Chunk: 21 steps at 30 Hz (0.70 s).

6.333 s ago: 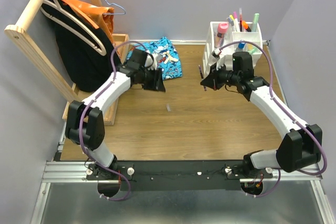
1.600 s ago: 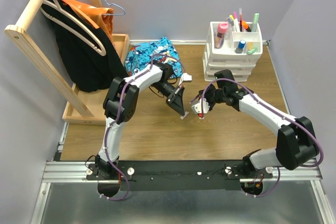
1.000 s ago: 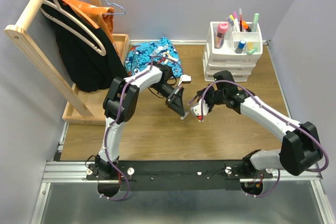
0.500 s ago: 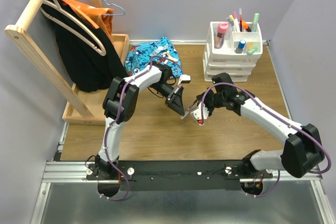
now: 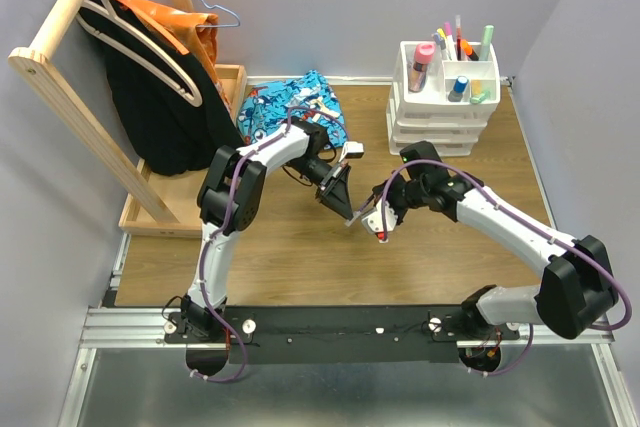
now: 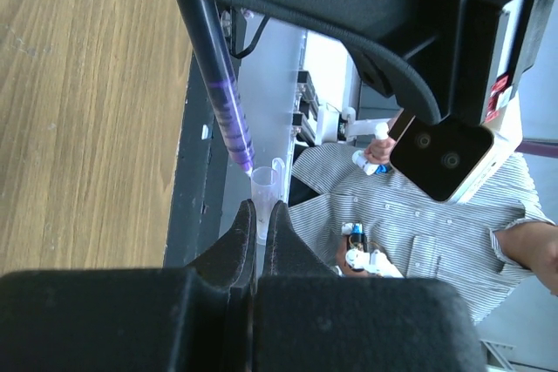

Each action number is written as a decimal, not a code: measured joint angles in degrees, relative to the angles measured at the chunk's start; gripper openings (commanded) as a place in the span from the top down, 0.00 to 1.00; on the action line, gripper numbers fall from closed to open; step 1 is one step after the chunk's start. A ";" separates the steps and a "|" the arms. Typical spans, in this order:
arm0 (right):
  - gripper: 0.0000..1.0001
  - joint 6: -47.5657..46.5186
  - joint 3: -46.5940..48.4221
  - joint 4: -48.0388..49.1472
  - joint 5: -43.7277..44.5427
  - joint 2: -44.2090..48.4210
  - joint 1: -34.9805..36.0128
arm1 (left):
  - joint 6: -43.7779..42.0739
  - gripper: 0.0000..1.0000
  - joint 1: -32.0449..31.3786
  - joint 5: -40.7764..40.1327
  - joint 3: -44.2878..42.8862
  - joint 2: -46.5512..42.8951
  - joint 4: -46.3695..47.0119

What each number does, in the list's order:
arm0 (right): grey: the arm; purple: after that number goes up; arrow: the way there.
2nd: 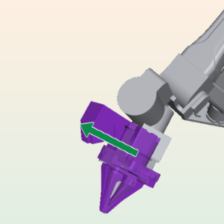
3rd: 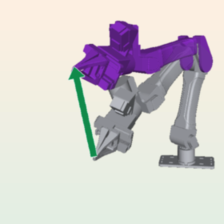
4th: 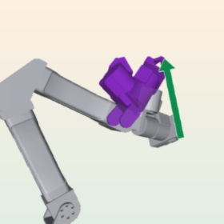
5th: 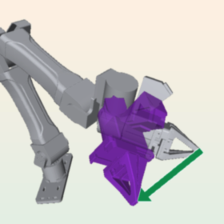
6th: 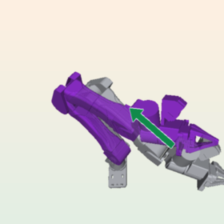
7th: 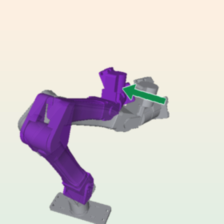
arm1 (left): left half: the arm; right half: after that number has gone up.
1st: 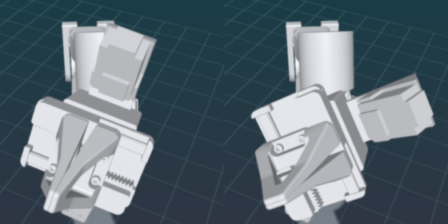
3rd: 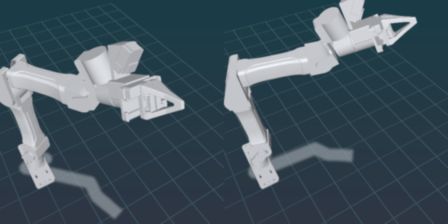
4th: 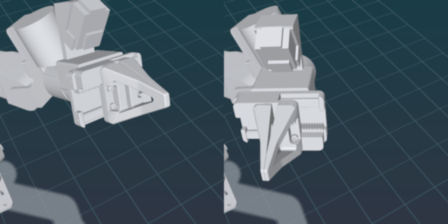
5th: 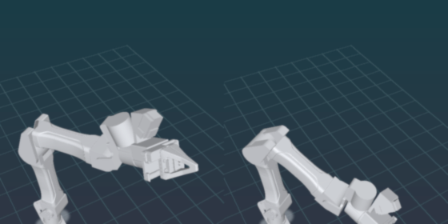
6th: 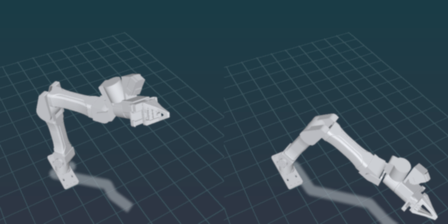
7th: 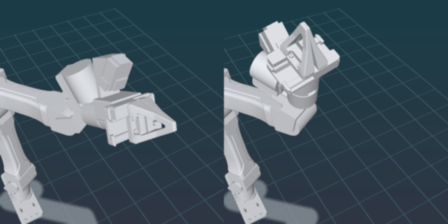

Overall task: Sort the stationery into containers
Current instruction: Close the pen cap on the pen.

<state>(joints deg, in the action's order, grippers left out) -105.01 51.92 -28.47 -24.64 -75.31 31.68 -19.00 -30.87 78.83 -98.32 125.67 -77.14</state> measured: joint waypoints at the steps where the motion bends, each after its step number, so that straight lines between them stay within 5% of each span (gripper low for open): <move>1: 0.99 0.02 0.00 -0.15 0.00 0.00 0.13 | 0.00 1.00 0.00 0.11 -0.28 0.24 -0.04; 21: 0.99 2.80 0.42 -0.79 1.55 -0.15 0.52 | -0.24 1.00 0.04 0.74 -0.52 1.01 -0.20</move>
<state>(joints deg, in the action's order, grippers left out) -102.21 52.34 -29.26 -23.09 -75.46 32.21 -19.25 -30.83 79.57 -98.85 126.67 -77.34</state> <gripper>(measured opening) 0.025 0.020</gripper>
